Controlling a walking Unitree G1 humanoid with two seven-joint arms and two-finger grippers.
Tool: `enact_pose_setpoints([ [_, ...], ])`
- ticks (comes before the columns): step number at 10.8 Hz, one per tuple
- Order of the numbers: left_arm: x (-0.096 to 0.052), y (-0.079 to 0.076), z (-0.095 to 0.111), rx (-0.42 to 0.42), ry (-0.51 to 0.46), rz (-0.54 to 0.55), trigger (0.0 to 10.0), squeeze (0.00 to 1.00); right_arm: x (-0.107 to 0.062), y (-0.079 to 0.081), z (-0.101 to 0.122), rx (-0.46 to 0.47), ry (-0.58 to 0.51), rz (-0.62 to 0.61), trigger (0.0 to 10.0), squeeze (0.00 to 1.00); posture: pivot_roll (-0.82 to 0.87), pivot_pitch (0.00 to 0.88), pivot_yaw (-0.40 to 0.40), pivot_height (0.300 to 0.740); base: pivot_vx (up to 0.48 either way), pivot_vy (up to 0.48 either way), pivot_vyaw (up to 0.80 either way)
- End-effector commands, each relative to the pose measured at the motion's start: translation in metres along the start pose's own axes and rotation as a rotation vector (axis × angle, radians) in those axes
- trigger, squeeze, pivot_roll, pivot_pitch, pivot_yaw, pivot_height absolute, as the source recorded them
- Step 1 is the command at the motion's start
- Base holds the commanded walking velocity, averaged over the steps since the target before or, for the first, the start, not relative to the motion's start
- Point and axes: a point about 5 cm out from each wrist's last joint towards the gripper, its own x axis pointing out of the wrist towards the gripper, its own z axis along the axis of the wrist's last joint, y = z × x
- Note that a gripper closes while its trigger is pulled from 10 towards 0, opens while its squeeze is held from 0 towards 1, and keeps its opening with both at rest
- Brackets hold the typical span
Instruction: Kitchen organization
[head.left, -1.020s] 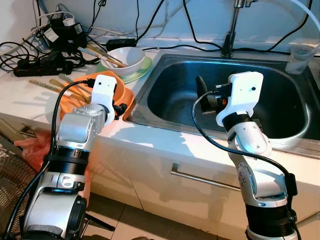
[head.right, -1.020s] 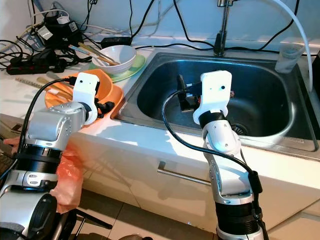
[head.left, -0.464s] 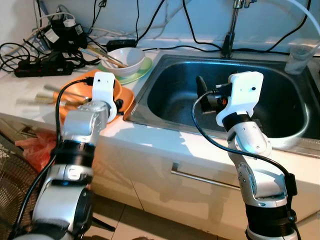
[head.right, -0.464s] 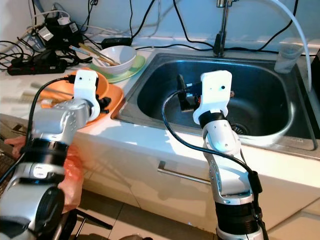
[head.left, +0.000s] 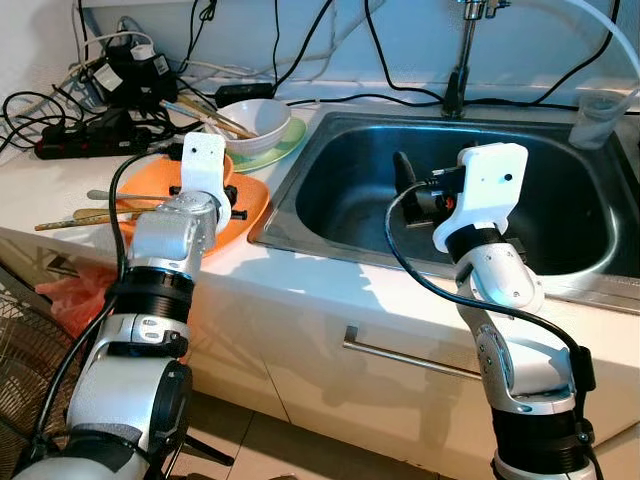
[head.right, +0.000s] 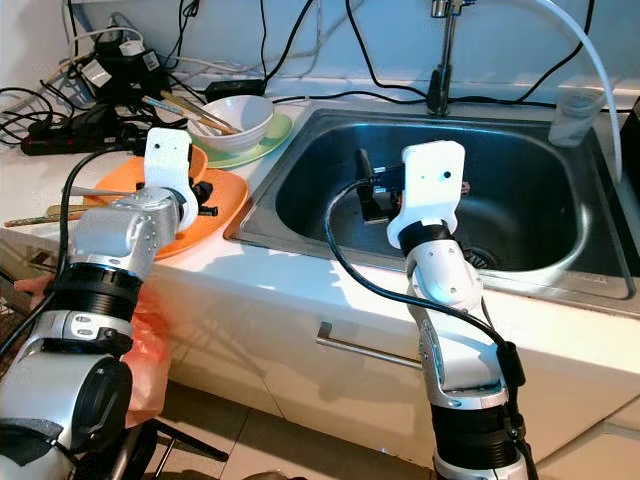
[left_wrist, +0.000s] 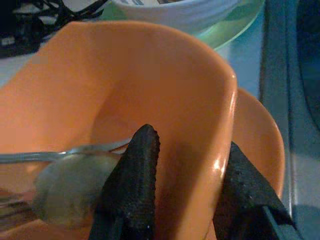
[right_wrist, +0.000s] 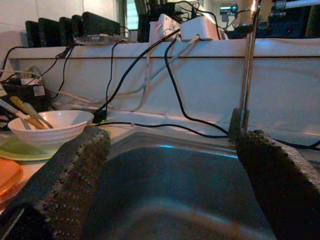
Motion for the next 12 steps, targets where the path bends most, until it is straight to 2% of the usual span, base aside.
enact_pose_setpoints([
  [1,0.006,-0.001,-0.023,-0.007,0.101,-0.03,1.1,0.0,0.0,0.002,0.005,0.002,-0.018,-0.002,10.0,0.0,-0.01,0.0,0.127,0.74,0.0,0.0,0.0],
  [2,0.007,-0.001,-0.024,0.001,0.105,-0.031,4.4,0.0,0.0,0.002,0.004,0.002,-0.018,-0.002,10.0,0.0,-0.01,0.0,0.127,0.74,0.0,0.0,0.0],
  [3,0.007,-0.001,-0.025,0.009,0.107,-0.035,8.2,0.0,0.0,0.002,0.004,0.003,-0.017,-0.002,10.0,0.0,-0.01,0.0,0.128,0.74,0.0,0.0,0.0],
  [4,0.009,-0.003,-0.028,0.011,0.109,-0.038,7.7,0.0,0.0,0.002,0.004,0.003,-0.016,-0.002,10.0,0.0,-0.01,0.0,0.128,0.74,0.0,0.0,0.0],
  [5,0.011,-0.004,-0.03,0.016,0.113,-0.038,10.0,0.0,0.0,0.002,0.004,0.003,-0.016,-0.003,10.0,0.0,-0.01,0.0,0.125,0.74,0.0,0.0,0.0],
  [7,0.016,-0.005,-0.033,0.035,0.103,0.003,10.0,0.0,0.001,0.003,0.004,0.004,-0.016,0.002,10.0,0.0,-0.01,0.0,0.123,0.74,0.0,0.0,0.0],
  [8,0.018,-0.006,-0.032,0.097,0.069,0.021,4.7,0.0,0.001,0.003,0.005,0.004,-0.018,0.001,10.0,0.0,-0.01,0.0,0.128,0.74,0.0,0.0,0.0],
  [9,0.02,-0.009,-0.033,0.125,0.062,0.015,2.4,0.0,0.0,0.003,0.005,0.004,-0.019,-0.002,10.0,0.0,-0.02,0.0,0.133,0.74,0.0,0.0,0.0],
  [10,0.022,-0.011,-0.036,0.197,0.052,0.01,1.2,0.0,-0.002,0.002,0.004,0.007,-0.017,-0.016,10.0,0.0,-0.03,0.0,0.146,0.74,0.0,0.0,0.0],
  [12,0.024,-0.01,-0.04,0.254,0.049,0.011,2.7,0.0,-0.003,0.002,0.004,0.01,-0.014,-0.024,10.0,0.0,-0.03,0.0,0.155,0.74,0.0,0.0,0.0],
])
